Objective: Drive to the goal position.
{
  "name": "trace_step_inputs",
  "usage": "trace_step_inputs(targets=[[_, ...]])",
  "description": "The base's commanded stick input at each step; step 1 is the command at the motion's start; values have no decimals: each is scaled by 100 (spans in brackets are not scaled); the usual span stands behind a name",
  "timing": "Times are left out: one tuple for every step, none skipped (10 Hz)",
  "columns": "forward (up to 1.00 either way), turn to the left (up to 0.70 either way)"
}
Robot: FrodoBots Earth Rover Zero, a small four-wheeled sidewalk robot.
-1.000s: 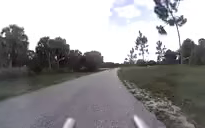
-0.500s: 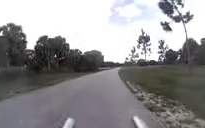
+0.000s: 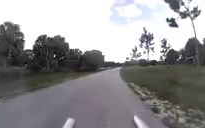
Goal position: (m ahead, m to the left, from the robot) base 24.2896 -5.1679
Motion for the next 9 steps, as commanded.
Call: trace_step_inputs(targets=[[85, 0], [85, 0], [85, 0], [85, 0], [85, 0], [85, 0], [85, 0], [85, 0], [85, 0]])
